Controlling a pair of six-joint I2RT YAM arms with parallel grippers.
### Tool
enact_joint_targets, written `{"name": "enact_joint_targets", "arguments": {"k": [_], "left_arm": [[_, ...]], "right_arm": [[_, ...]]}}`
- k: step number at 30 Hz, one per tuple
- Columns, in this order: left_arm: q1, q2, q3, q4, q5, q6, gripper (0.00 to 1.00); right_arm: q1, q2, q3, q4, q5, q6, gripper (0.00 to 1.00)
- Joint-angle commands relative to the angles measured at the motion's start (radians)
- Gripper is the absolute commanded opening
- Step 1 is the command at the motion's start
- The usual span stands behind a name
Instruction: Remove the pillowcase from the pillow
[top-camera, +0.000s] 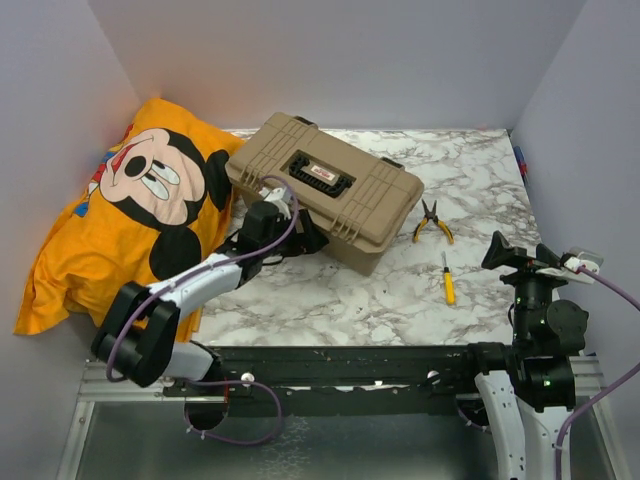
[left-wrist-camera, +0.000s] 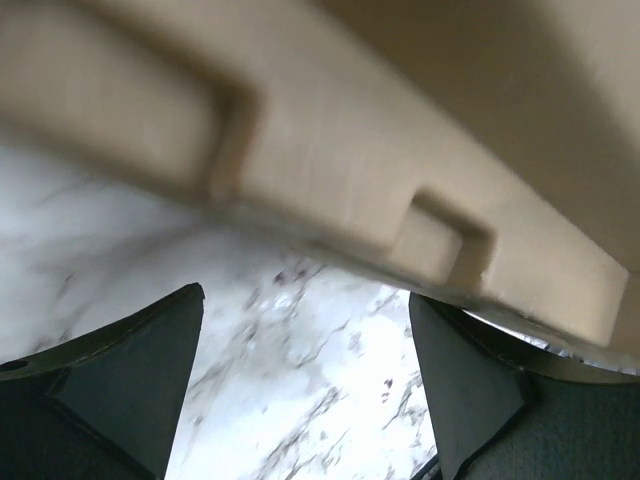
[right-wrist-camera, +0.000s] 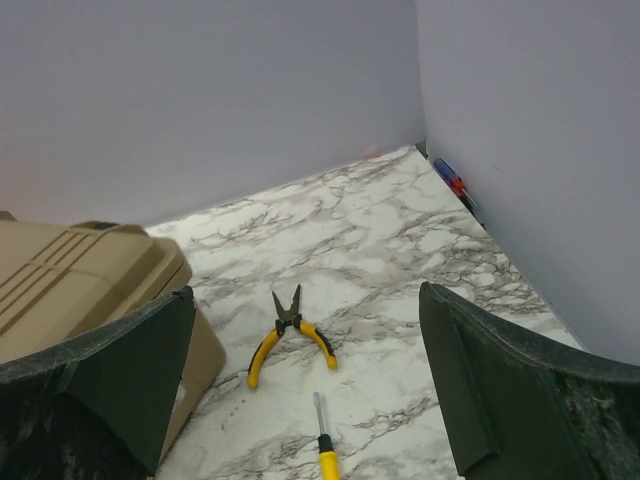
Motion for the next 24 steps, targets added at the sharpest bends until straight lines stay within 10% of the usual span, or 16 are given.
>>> {"name": "enact_joint_targets", "arguments": {"k": [1, 24], "left_arm": [[-0.063, 0.148, 0.180, 0.242, -0.050, 0.004, 0.85], [-0.200, 0.849, 0.958, 0.311, -0.277, 0.047, 0.85]], "right_arm": [[0.010, -0.019, -0.004, -0.003, -0.004, 0.003, 1.00], [0.011, -0.027, -0.007, 0.000, -0.008, 0.002, 1.00]]}}
